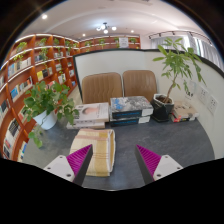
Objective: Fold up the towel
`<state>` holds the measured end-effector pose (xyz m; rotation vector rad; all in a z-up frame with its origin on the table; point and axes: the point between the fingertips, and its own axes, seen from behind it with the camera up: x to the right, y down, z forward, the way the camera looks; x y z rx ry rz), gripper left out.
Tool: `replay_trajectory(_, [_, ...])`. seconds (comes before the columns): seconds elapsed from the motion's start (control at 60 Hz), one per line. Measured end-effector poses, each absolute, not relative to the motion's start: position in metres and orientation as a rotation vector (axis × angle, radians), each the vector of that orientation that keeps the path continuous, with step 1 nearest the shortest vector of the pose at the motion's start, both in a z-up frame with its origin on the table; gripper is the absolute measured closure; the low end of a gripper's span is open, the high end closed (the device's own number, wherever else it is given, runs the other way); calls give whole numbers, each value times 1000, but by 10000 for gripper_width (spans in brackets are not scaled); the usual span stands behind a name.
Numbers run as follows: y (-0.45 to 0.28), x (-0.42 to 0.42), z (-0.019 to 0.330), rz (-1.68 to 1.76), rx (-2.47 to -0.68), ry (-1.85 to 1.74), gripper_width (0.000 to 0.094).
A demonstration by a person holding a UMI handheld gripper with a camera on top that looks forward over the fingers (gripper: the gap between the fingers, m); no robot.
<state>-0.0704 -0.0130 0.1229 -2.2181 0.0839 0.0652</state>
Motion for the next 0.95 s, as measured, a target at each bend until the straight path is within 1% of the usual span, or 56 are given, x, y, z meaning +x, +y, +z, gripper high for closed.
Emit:
replay_trajectory(0.15, [-51, -86, 171, 123, -2179, 86, 77])
replay_trajectory(0.267, [-73, -86, 206, 101, -2112, 86, 78])
replay_trajectory(0.333, [-86, -85, 219, 72, -2088, 74, 78])
replay_trajectory(0.583, [-143, -82, 240, -12, -2052, 66, 78])
replay_trajectory(0.75, [-184, -88, 239, -35, -2066, 69, 79])
replay_trajectory(0.95, [-216, -89, 242, -47, -2063, 89, 76])
